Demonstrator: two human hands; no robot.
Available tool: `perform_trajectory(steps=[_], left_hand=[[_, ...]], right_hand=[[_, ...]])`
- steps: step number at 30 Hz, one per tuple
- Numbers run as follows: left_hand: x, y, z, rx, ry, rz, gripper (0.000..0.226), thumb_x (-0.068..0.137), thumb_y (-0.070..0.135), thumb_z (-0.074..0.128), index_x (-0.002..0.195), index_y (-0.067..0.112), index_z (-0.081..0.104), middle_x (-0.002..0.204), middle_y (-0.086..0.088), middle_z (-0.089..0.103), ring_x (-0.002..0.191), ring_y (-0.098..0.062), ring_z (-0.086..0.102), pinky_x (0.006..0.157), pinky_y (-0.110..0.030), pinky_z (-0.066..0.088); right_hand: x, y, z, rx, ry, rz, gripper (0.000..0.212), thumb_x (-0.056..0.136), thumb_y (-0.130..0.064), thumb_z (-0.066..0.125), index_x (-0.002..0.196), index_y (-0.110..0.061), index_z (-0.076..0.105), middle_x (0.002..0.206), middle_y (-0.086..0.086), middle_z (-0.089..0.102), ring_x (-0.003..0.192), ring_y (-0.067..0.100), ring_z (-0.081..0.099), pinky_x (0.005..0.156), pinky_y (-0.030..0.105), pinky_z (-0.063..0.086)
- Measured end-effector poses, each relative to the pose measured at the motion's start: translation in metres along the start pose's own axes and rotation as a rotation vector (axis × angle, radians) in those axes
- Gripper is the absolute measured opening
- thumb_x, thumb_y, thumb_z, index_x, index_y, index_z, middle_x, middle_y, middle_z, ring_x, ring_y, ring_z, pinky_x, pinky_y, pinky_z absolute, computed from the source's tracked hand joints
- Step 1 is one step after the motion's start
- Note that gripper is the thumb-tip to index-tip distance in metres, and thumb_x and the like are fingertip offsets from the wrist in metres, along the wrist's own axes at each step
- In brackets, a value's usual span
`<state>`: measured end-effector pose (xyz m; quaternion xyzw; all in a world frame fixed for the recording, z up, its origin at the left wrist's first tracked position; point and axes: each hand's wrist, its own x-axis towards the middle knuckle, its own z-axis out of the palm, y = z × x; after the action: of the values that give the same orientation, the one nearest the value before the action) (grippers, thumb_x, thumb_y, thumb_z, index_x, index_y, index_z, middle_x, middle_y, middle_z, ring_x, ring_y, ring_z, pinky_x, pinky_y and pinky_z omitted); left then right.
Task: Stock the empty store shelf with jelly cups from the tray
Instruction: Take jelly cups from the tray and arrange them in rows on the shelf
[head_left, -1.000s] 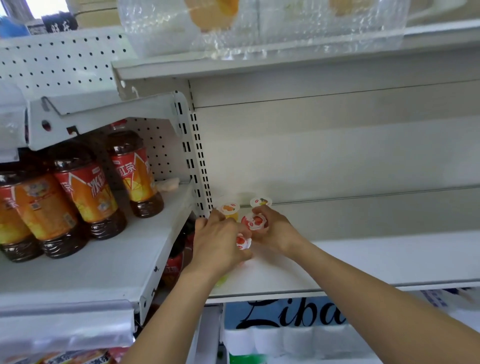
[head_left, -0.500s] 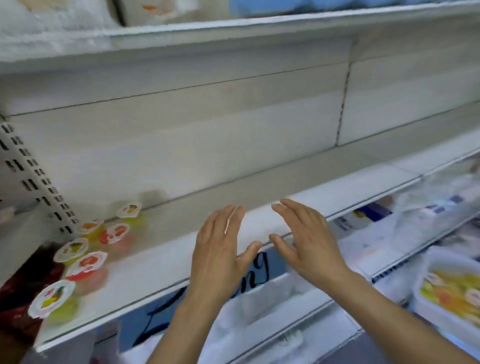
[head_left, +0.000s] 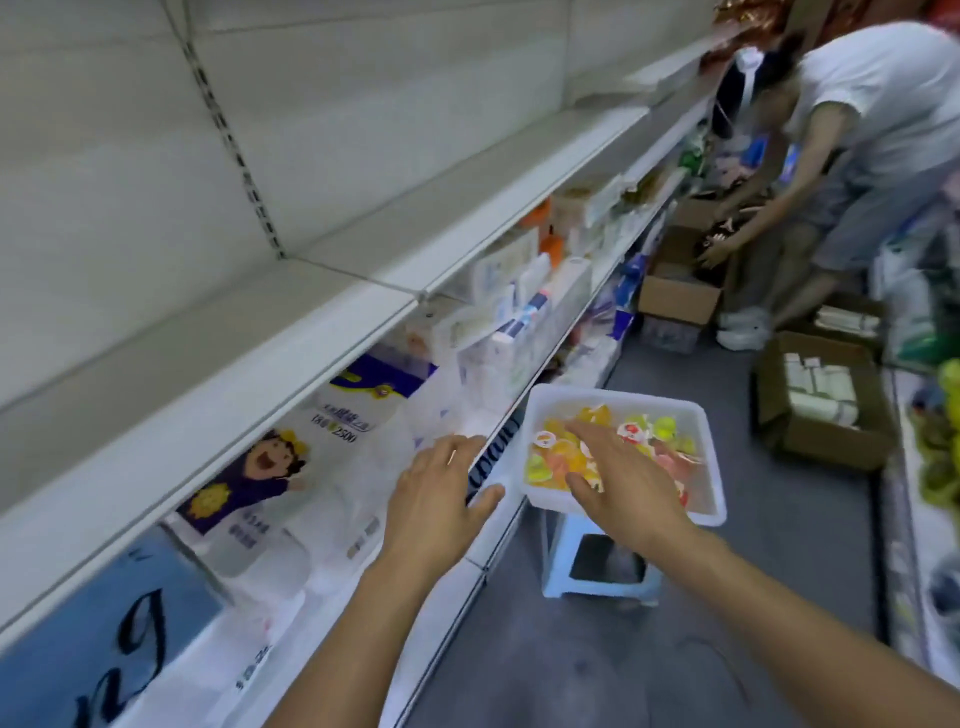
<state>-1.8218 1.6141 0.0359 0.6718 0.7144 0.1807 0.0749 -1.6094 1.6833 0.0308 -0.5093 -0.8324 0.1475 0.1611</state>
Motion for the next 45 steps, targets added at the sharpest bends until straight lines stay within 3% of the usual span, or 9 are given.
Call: perform_trajectory(steps=[18, 25, 28, 32, 37, 39, 41, 43, 45], left_hand=[[0.287, -0.030, 0.241, 0.030, -0.693, -0.011, 0.044, 0.092, 0.042, 0.055, 0.134, 0.029, 0.050, 0.128, -0.004, 0.055, 0.121, -0.027, 0.050, 0.095, -0.040, 0.045], [0.317, -0.060, 0.347, 0.364, -0.784, 0.229, 0.051, 0.085, 0.035, 0.064, 0.132, 0.023, 0.048, 0.120, -0.001, 0.061, 0.115, -0.023, 0.052, 0.097, -0.035, 0.040], [0.313, -0.080, 0.372, 0.575, -0.751, 0.319, 0.058, 0.059, 0.034, 0.083, 0.114, 0.023, 0.067, 0.100, 0.003, 0.069, 0.102, -0.020, 0.062, 0.103, -0.041, 0.041], [0.318, -0.089, 0.389, 0.587, -0.572, 0.442, 0.032, 0.038, 0.012, 0.088, 0.067, 0.016, 0.075, 0.057, -0.001, 0.064, 0.064, -0.023, 0.064, 0.084, -0.046, 0.053], [0.322, -0.083, 0.387, 0.564, -0.535, 0.500, 0.036, 0.028, 0.013, 0.091, 0.054, 0.015, 0.066, 0.045, -0.001, 0.054, 0.050, -0.021, 0.055, 0.060, -0.029, 0.047], [0.318, -0.077, 0.371, 0.542, -0.562, 0.429, 0.043, 0.033, 0.022, 0.094, 0.066, 0.013, 0.067, 0.055, -0.003, 0.058, 0.058, -0.023, 0.057, 0.063, -0.032, 0.047], [0.313, -0.068, 0.351, 0.508, -0.661, 0.262, 0.046, 0.068, 0.039, 0.082, 0.100, 0.013, 0.062, 0.088, -0.006, 0.066, 0.089, -0.026, 0.061, 0.082, -0.037, 0.044], [0.304, -0.066, 0.337, 0.333, -0.739, -0.070, 0.051, 0.088, 0.051, 0.059, 0.127, 0.020, 0.051, 0.118, -0.005, 0.063, 0.112, -0.026, 0.055, 0.096, -0.037, 0.040], [0.295, -0.056, 0.316, -0.147, -0.760, -0.487, 0.054, 0.092, 0.051, 0.053, 0.137, 0.023, 0.046, 0.132, -0.004, 0.058, 0.116, -0.024, 0.057, 0.097, -0.036, 0.044]], right_hand=[[0.151, 0.264, 0.126, -0.039, -0.552, 0.602, 0.049, 0.092, -0.026, 0.057, 0.138, -0.019, 0.042, 0.136, 0.007, 0.046, 0.122, 0.024, 0.051, 0.100, 0.032, 0.043], [0.191, 0.319, 0.198, -0.174, -0.609, 0.660, 0.059, 0.089, -0.025, 0.056, 0.142, -0.019, 0.031, 0.133, 0.011, 0.045, 0.119, 0.030, 0.047, 0.095, 0.043, 0.047], [0.195, 0.332, 0.216, -0.292, -0.695, 0.651, 0.061, 0.090, -0.027, 0.056, 0.143, -0.019, 0.028, 0.135, 0.011, 0.042, 0.121, 0.030, 0.045, 0.092, 0.041, 0.047], [0.195, 0.340, 0.227, -0.562, -0.670, 0.489, 0.046, 0.094, -0.025, 0.051, 0.139, -0.018, 0.039, 0.137, 0.007, 0.047, 0.124, 0.028, 0.046, 0.098, 0.038, 0.043], [0.199, 0.336, 0.223, -0.678, -0.713, 0.383, 0.051, 0.091, -0.024, 0.055, 0.138, -0.016, 0.038, 0.137, 0.007, 0.050, 0.125, 0.029, 0.045, 0.102, 0.040, 0.036], [0.198, 0.328, 0.213, -0.676, -0.692, 0.406, 0.052, 0.090, -0.026, 0.056, 0.138, -0.017, 0.038, 0.136, 0.005, 0.051, 0.125, 0.027, 0.046, 0.102, 0.039, 0.036], [0.196, 0.318, 0.200, -0.590, -0.642, 0.486, 0.054, 0.089, -0.035, 0.058, 0.137, -0.018, 0.039, 0.131, 0.002, 0.055, 0.120, 0.024, 0.052, 0.095, 0.036, 0.041], [0.191, 0.305, 0.186, -0.337, -0.582, 0.613, 0.061, 0.085, -0.048, 0.063, 0.133, -0.018, 0.040, 0.123, 0.000, 0.059, 0.111, 0.022, 0.058, 0.086, 0.033, 0.046], [0.184, 0.286, 0.173, 0.003, -0.477, 0.711, 0.064, 0.079, -0.051, 0.070, 0.126, -0.018, 0.042, 0.117, 0.000, 0.061, 0.105, 0.023, 0.060, 0.083, 0.034, 0.048]])
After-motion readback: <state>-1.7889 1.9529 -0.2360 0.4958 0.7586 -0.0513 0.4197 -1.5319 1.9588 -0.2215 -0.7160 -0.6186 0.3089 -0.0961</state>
